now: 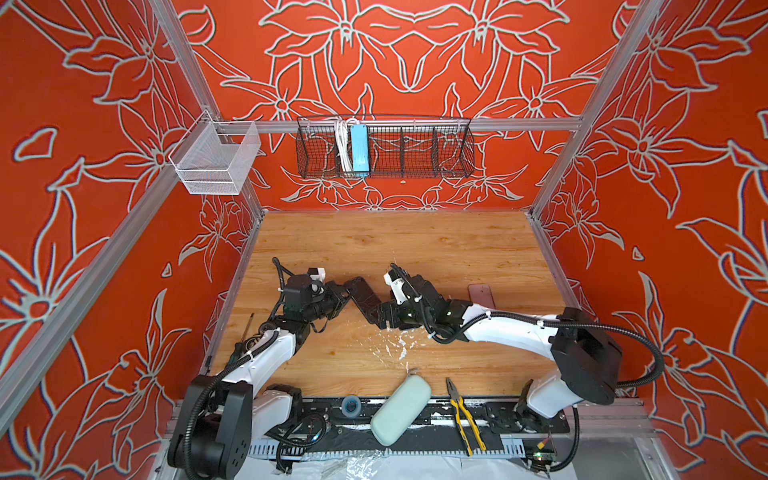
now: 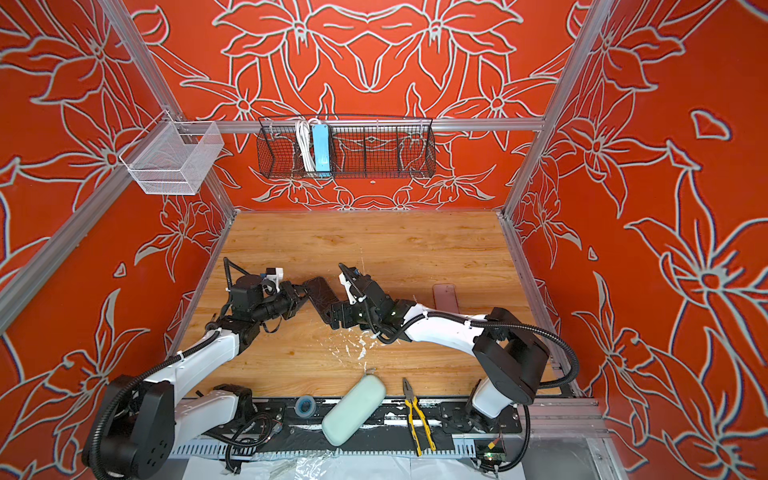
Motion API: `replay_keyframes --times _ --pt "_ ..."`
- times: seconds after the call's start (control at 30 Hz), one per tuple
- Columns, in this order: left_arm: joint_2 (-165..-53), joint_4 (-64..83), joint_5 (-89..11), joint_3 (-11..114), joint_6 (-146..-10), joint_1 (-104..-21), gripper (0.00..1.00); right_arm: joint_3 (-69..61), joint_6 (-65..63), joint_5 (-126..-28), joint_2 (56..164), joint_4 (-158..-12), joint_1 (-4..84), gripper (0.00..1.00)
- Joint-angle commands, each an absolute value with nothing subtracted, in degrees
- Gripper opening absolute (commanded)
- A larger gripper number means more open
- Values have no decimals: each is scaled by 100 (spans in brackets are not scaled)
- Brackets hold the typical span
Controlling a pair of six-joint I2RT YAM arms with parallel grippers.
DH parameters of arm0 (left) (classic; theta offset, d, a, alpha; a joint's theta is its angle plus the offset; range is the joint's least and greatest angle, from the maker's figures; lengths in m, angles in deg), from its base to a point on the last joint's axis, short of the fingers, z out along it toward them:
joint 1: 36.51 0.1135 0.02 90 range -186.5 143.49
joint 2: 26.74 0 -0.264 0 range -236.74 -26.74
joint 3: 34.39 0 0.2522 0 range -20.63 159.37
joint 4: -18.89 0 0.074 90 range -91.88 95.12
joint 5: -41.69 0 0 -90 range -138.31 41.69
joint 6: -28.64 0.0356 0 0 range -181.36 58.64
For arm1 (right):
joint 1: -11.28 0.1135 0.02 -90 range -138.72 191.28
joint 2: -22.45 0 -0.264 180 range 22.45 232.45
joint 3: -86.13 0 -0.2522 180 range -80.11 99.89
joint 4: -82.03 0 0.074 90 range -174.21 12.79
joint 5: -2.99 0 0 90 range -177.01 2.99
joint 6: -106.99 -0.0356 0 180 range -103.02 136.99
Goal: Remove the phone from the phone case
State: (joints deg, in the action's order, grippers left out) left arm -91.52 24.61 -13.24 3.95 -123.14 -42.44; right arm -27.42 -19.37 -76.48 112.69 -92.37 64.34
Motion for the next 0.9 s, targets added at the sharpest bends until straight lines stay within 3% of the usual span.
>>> replay_keyframes --times 0.0,0.5,0.87 --pt "-8977 2836 -1319 402 -12501 -4265 0 -2842 -2111 -7530 11104 -9512 6362 92" --pt "-8913 3508 -1446 267 -13059 -4266 0 -3387 -2093 -7458 10316 -9697 5981 92" --pt "-8774 4329 -1923 240 -13512 -4378 0 -4081 -2988 -6625 9911 -10588 5337 92"
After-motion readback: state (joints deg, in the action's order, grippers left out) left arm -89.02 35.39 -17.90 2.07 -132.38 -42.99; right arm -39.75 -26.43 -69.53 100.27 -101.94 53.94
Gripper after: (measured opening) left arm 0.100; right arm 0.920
